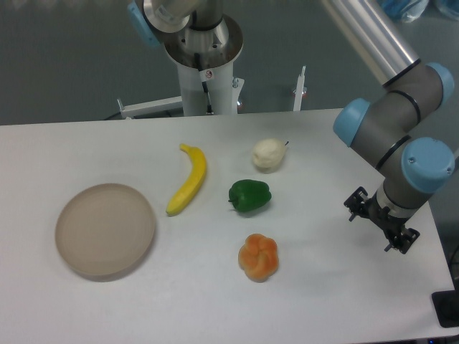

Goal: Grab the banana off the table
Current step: 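Move the gripper over the table toward the yellow banana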

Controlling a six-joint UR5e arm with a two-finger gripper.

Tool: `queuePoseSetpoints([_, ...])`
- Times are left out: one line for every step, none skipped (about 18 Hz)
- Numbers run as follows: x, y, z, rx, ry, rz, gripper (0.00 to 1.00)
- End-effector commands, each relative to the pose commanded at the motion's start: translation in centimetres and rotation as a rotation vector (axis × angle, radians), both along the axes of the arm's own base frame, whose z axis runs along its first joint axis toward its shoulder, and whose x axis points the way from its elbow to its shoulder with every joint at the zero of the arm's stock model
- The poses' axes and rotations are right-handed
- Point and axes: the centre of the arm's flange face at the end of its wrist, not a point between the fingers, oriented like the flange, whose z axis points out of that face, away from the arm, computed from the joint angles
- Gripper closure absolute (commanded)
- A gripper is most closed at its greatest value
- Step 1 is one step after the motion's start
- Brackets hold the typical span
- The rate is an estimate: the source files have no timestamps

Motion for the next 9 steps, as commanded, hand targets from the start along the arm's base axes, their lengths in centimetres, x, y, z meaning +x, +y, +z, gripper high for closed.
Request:
queuePoseSetpoints([0.0,0.0,0.0,-0.001,0.001,0.000,0.00])
queuePoseSetpoints([0.0,0.0,0.0,-0.002,0.000,0.000,0.00])
queuePoseSetpoints([0.0,-0.1,0.2,0.001,0.001,0.002,0.00])
queuePoseSetpoints([-0.2,-0.4,1.0,0.010,0.008,0.008,0.00])
queuePoseSetpoints([-0.1,-0.4,1.5,0.016,0.009,0.018,0.00])
queuePoseSetpoints([0.1,-0.5,1.8,0.015,0.007,0.024,0.00])
queuePoseSetpoints([0.7,-0.9,2.4,0.018,0.008,0.027,0.00])
queuePoseSetpoints([1.6,-1.5,3.0,0.018,0.006,0.026,0.00])
queuePoseSetpoints([2.5,-2.2,3.6,0.018,0.003,0.026,0.00])
